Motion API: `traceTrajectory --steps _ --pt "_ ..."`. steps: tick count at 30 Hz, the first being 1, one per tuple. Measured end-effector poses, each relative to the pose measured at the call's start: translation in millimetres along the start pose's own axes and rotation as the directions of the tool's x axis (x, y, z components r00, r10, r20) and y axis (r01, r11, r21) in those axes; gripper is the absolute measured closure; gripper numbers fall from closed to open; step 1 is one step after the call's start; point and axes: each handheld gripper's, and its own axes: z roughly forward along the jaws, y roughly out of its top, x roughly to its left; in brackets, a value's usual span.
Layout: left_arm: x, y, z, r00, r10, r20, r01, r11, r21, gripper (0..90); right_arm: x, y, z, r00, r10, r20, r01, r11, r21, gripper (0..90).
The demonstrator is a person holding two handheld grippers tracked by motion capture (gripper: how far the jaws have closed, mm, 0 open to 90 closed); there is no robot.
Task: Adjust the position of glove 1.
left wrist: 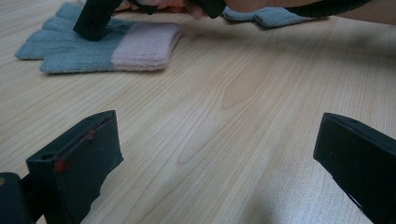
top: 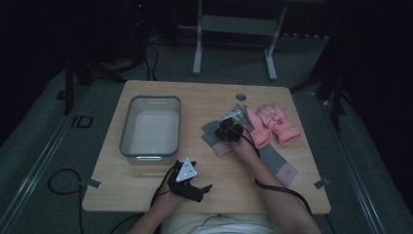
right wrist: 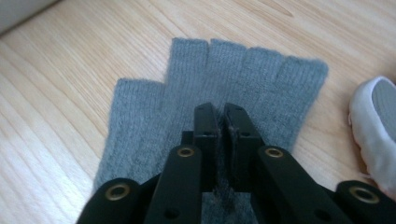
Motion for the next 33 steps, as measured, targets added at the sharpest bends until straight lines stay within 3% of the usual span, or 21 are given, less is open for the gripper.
traceTrajectory --steps 2,5,7,8,10,11,12,15,16,17,20,21,22,23,25,28,33 --pt "0.1 0.0 -0.1 1.0000 0.000 0.001 0.000 1.0000 0.000 0.4 0.3 1.3 -2.8 0.9995 0.032 -0.003 -0.032 0.999 0.004 85.6" --pt "0.6 -0.1 -0.2 1.0000 -0.005 0.002 0.005 1.0000 -0.002 0.4 3.8 2.6 -27.8 0.9936 0.113 -0.008 -0.113 0.991 -0.071 85.9" --pt "1.2 -0.1 -0.4 1.0000 -0.008 0.003 0.008 1.0000 -0.003 0.4 8.8 3.2 -44.2 0.9916 0.129 0.009 -0.127 0.987 -0.101 86.0" --pt "1.3 -0.1 -0.4 1.0000 -0.009 0.003 0.009 1.0000 -0.003 0.4 8.8 3.2 -44.2 0.9916 0.129 0.009 -0.127 0.987 -0.101 86.0" --pt "1.2 -0.1 -0.4 1.0000 -0.007 0.003 0.007 1.0000 -0.002 0.4 14.5 4.1 -62.0 0.9879 0.155 0.007 -0.153 0.980 -0.126 86.1" --pt "0.5 -0.1 -0.2 1.0000 -0.007 0.001 0.007 1.0000 -0.005 0.4 21.2 4.9 -79.8 0.9856 0.168 0.023 -0.162 0.975 -0.150 86.1" --pt "0.5 -0.1 -0.2 1.0000 -0.007 0.001 0.007 1.0000 -0.005 0.4 21.2 4.9 -79.8 0.9856 0.168 0.023 -0.162 0.975 -0.150 86.1" --pt "0.3 -0.2 -0.5 0.9999 -0.009 -0.007 0.008 0.9999 -0.006 0.4 28.6 2.3 -103.3 0.9790 0.203 0.022 -0.195 0.962 -0.189 86.0" --pt "0.4 -0.3 -0.6 0.9999 -0.010 -0.008 0.010 0.9999 -0.007 0.4 33.7 -4.0 -116.3 0.9698 0.243 0.021 -0.233 0.950 -0.209 86.1" --pt "0.7 -0.3 -0.9 0.9999 -0.012 -0.009 0.012 0.9999 -0.007 0.4 36.4 -7.8 -120.7 0.9686 0.248 0.024 -0.237 0.949 -0.207 86.0" --pt "0.9 -0.2 -0.6 0.9999 -0.013 -0.008 0.013 0.9999 -0.005 0.4 42.1 -18.8 -126.9 0.9632 0.268 0.020 -0.259 0.946 -0.196 86.0" --pt "0.8 -0.2 -0.4 0.9999 -0.011 -0.008 0.011 0.9999 -0.005 0.4 45.6 -26.9 -127.8 0.9554 0.294 0.026 -0.284 0.940 -0.190 86.0" --pt "0.6 -0.1 -0.3 0.9999 -0.009 -0.009 0.009 1.0000 -0.003 0.4 47.5 -30.5 -127.4 0.9533 0.301 0.029 -0.290 0.938 -0.188 86.0" --pt "0.3 0.0 -0.2 0.9999 -0.007 -0.012 0.007 1.0000 -0.001 0.4 49.9 -34.6 -126.0 0.9533 0.299 0.044 -0.287 0.941 -0.178 86.0" --pt "-0.2 0.1 0.1 0.9998 -0.004 -0.017 0.004 1.0000 0.001 0.4 52.0 -44.5 -123.5 0.9399 0.339 0.042 -0.327 0.929 -0.173 86.0" --pt "-0.3 0.0 -0.1 0.9999 -0.001 -0.015 0.001 1.0000 -0.001 0.4 55.2 -55.5 -119.2 0.9382 0.346 0.017 -0.337 0.923 -0.185 86.0" --pt "0.7 -0.1 -0.4 0.9999 -0.009 -0.010 0.009 1.0000 -0.002 0.4 61.0 -74.3 -108.0 0.9222 0.386 0.023 -0.377 0.911 -0.166 86.1"
